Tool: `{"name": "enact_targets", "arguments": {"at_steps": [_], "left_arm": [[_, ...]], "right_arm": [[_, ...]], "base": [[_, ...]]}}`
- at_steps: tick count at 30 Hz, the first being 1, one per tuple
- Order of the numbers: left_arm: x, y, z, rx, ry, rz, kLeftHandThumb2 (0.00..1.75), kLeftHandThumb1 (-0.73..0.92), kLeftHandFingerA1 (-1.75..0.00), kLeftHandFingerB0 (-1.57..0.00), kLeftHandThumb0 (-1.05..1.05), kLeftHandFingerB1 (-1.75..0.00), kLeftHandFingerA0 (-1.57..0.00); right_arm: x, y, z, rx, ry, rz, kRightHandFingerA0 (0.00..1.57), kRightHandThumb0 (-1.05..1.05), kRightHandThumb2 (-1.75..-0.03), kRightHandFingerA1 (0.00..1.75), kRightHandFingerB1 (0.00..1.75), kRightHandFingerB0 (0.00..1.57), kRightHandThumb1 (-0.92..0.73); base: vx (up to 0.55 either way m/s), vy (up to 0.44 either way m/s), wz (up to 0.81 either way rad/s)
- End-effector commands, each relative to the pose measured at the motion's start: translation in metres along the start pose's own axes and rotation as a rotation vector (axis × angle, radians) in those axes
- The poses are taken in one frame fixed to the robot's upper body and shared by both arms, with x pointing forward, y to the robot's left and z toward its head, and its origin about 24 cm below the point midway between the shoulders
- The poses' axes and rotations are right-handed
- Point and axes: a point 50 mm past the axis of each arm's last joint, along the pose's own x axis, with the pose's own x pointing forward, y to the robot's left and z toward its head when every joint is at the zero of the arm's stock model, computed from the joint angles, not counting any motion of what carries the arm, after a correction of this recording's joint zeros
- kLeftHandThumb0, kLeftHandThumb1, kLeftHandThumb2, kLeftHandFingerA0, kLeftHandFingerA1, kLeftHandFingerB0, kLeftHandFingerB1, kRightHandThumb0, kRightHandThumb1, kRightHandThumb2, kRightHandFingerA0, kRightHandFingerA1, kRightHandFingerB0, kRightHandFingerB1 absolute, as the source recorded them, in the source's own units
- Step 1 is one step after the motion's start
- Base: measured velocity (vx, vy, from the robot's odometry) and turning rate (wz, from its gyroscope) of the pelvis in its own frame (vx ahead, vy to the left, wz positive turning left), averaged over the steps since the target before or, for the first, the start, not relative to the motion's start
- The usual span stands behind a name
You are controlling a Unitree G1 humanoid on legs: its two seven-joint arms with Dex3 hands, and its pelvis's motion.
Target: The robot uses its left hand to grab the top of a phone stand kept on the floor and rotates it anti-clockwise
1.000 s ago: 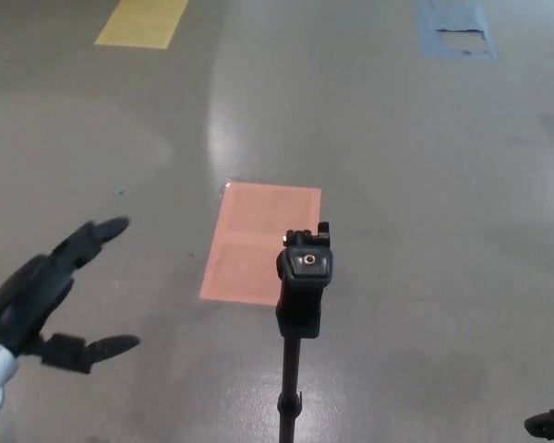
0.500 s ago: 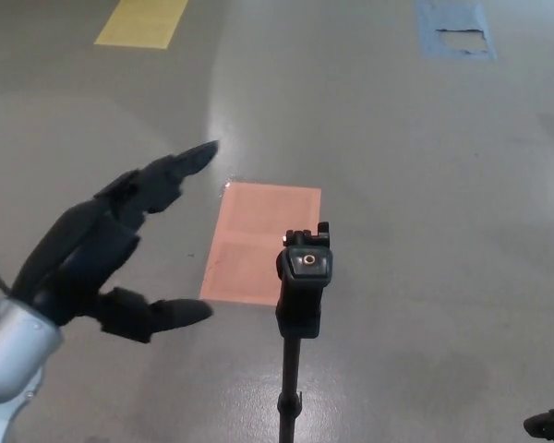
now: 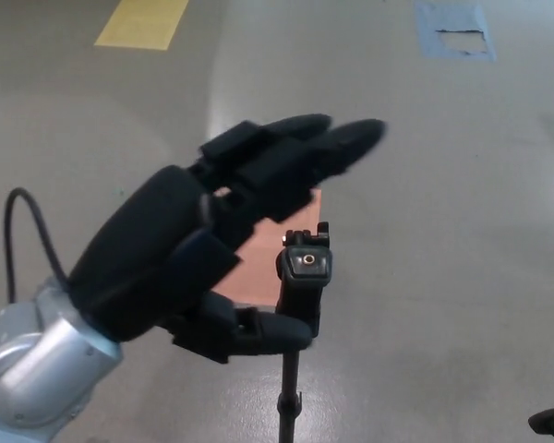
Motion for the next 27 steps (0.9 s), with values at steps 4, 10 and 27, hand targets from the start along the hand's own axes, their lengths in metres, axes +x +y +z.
{"name": "enact_targets", "arguments": {"at_steps": [4, 10, 27], "left_arm": [[0.009, -0.01, -0.001, 0.082, 0.058, -0.074, 0.66, 0.33, -0.24, 0.0, -0.45, -0.19, -0.09], [0.01, -0.016, -0.003, 0.094, 0.064, -0.092, 0.65, 0.32, -0.21, 0.0, -0.43, -0.18, -0.08], [0.02, -0.019, -0.013, 0.192, 0.078, -0.119, 0.62, 0.33, -0.29, -0.04, -0.42, -0.25, -0.09]], "right_arm": [[-0.003, -0.008, -0.001, -0.011, 0.007, 0.004, 0.33, -0.39, -0.66, 0.4, 0.22, 0.1, -0.78], [-0.003, -0.008, 0.0, -0.013, 0.009, 0.002, 0.27, -0.47, -0.82, 0.47, 0.3, 0.07, -0.66], [-0.002, -0.009, 0.003, -0.026, -0.003, -0.001, 0.26, -0.47, -0.8, 0.46, 0.33, 0.07, -0.66]], "base": [[0.0, 0.0, 0.0], [0.0, 0.0, 0.0], [0.0, 0.0, 0.0]]}}
